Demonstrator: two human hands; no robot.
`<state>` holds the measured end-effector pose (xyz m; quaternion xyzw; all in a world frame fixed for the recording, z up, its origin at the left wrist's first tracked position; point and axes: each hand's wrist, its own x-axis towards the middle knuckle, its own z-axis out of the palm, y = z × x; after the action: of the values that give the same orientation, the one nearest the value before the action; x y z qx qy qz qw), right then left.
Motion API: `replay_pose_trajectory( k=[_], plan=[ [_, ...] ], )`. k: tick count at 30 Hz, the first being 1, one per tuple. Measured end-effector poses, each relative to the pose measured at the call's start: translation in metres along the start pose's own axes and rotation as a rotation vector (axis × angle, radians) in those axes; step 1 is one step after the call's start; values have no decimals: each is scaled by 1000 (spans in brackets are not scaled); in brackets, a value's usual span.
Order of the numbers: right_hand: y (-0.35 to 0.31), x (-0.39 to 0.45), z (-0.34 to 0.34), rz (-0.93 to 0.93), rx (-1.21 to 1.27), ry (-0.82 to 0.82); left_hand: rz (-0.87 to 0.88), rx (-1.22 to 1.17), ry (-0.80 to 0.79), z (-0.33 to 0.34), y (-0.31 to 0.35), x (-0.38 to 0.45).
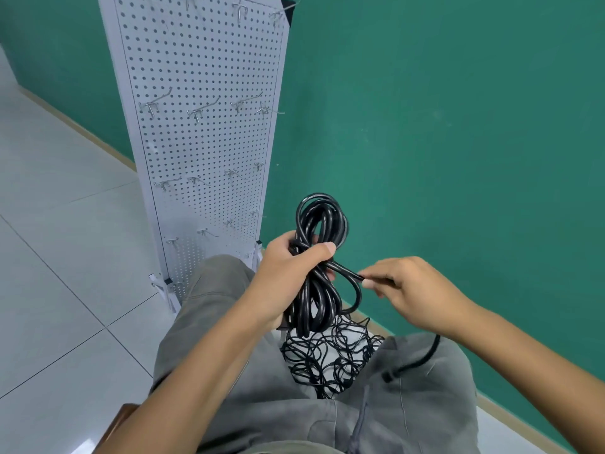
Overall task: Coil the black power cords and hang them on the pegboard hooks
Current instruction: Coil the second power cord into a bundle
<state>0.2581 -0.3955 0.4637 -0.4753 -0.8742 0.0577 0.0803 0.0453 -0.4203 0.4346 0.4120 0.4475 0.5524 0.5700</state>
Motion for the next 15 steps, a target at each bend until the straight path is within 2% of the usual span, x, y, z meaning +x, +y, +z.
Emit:
replay_pose_trajectory(
  k=[4, 8, 15],
  plan=[
    [-18, -9, -16, -26, -85, -1, 6, 160, 49, -11, -4, 8],
    [-32, -16, -43, -1, -94, -4, 51, 433, 33, -22, -15, 16],
    [-65, -11, -89, -66, 65, -11, 19, 716, -130, -16, -27, 19]
  ],
)
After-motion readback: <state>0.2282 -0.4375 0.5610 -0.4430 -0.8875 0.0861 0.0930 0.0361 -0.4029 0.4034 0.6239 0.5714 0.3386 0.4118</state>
